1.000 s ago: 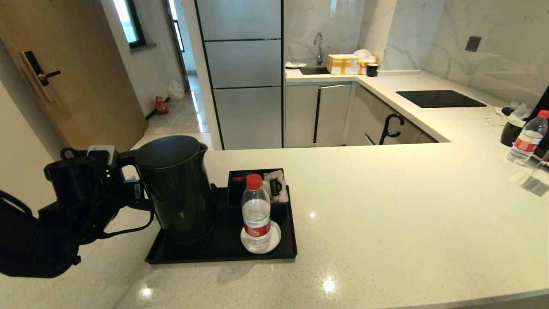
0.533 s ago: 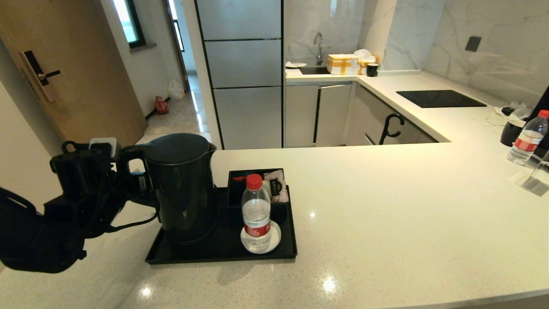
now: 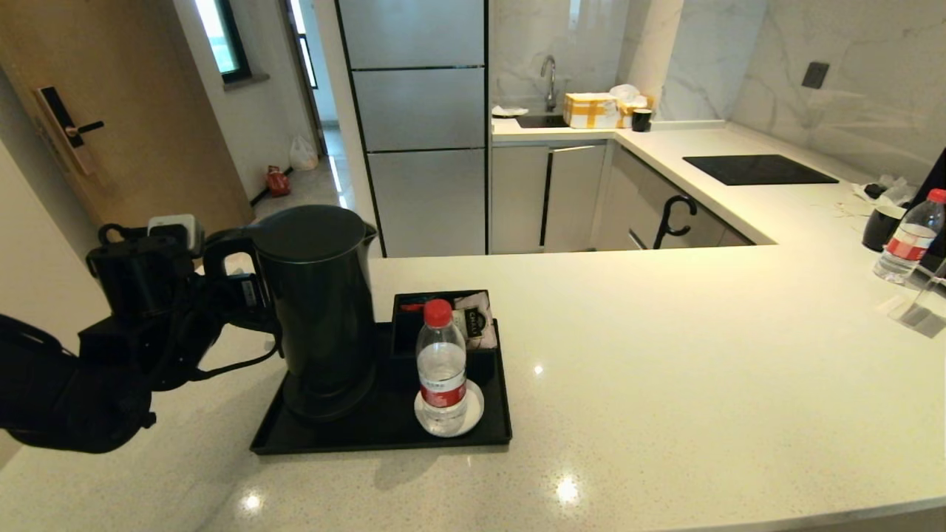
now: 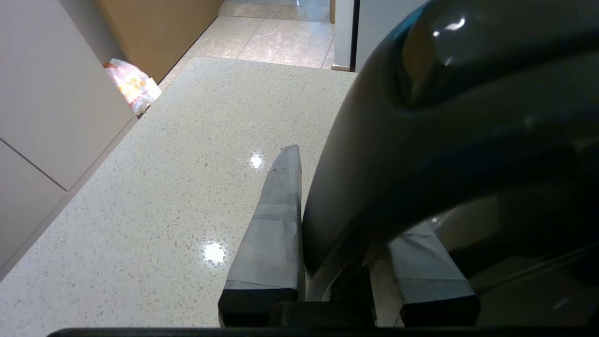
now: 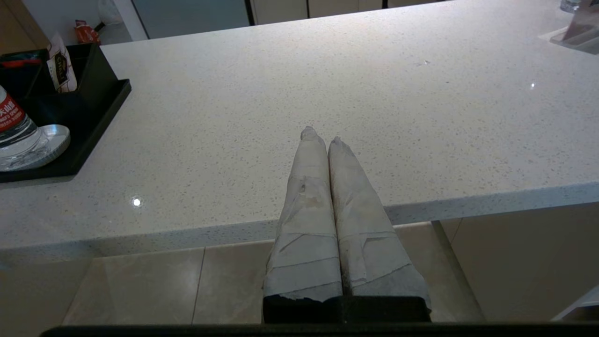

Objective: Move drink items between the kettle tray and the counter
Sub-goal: Pick up the kettle, then place it on the left

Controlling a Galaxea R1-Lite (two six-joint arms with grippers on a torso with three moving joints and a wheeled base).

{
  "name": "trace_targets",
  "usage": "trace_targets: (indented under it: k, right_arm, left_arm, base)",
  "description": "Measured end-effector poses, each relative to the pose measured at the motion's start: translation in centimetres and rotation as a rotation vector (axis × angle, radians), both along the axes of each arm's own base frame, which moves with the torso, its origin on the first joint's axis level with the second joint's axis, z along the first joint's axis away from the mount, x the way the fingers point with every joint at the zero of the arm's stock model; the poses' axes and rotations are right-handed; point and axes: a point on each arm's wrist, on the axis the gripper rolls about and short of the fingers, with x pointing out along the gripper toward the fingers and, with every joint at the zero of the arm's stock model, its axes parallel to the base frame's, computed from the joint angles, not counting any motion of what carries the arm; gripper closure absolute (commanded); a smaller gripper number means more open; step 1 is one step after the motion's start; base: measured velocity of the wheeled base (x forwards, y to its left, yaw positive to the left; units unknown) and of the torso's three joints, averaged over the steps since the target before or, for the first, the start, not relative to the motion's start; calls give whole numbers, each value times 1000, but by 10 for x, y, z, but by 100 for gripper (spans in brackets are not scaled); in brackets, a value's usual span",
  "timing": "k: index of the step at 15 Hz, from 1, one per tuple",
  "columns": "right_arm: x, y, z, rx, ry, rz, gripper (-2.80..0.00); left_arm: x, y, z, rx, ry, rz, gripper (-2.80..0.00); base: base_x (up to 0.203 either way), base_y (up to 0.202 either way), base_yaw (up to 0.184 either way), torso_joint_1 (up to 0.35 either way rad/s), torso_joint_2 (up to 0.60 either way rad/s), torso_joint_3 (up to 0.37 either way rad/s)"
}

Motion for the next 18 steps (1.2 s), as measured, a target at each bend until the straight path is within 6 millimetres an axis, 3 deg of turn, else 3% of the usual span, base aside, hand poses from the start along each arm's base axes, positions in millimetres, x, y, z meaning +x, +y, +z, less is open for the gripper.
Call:
trace_targets:
  k: [6,10,13,15,18]
  right_arm:
    - [0,0,0,0,0,0,0]
    - [0,0,0,0,0,0,0]
    - [0,0,0,0,0,0,0]
    - [0,0,0,0,0,1,0]
    - [0,0,0,0,-1,0,0]
  left_arm:
    - [-4,5,17,-48,-12,18,0]
    - [-20,74,33,-64,2,157,0]
    - [-36,112,38,-83,1,169,0]
    - [-52,149,37,-91,0,223,0]
    - [-67,176,29,-97,17,208,0]
  base:
    - [0,0,0,0,0,0]
    - [0,0,0,0,0,0]
    - [0,0,0,0,0,0]
    - [0,0,0,0,0,0]
    - [0,0,0,0,0,0]
